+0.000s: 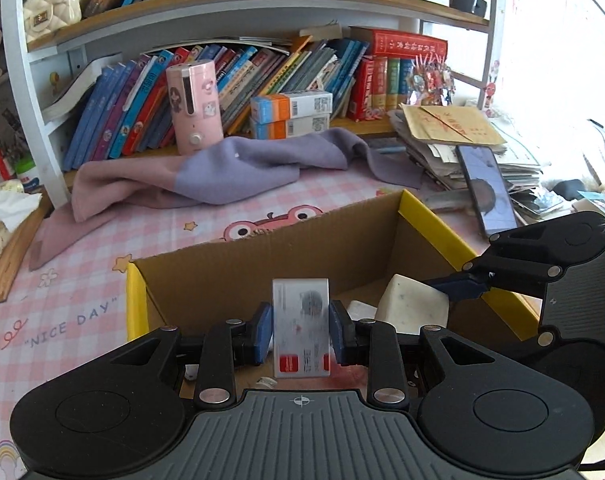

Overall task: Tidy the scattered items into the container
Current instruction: 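Lower the soap bar into the box and open the right gripper while the left releases the small box, then withdraw both open tools up and away from the yellow box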

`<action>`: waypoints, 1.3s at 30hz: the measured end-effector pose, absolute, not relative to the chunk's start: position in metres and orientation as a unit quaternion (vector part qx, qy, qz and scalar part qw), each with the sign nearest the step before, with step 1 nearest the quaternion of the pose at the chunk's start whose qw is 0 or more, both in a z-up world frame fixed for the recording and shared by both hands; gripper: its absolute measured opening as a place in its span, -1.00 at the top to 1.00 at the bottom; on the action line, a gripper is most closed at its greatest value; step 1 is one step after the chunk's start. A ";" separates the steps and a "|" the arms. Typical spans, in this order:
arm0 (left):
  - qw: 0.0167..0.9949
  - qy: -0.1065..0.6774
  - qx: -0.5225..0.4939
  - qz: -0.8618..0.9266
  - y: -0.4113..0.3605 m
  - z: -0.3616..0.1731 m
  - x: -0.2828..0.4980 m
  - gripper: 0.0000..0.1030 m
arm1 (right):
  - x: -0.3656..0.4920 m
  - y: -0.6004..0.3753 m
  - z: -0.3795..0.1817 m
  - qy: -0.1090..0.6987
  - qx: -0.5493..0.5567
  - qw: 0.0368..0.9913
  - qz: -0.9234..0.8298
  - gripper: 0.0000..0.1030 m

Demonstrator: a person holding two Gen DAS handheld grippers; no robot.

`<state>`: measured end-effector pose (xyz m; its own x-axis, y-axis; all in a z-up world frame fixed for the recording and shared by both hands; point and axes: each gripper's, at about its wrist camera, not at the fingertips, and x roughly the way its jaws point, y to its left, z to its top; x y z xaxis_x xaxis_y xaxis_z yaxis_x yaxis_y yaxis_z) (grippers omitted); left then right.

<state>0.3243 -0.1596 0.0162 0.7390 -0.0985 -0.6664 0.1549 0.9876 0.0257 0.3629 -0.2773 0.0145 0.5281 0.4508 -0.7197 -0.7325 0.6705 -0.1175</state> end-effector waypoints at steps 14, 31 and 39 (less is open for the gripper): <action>0.960 0.277 0.037 -0.031 -0.156 0.052 0.277 -0.56 | 0.350 -0.288 0.042 0.300 -0.181 0.877 0.330 -0.12; 0.971 0.227 -0.040 0.060 -0.111 0.070 0.167 -0.78 | 0.265 -0.300 0.087 0.258 -0.093 0.931 0.242 -0.14; 0.971 0.230 -0.029 0.060 -0.092 0.069 0.107 -0.79 | 0.195 -0.293 0.080 0.267 -0.056 0.944 0.187 -0.13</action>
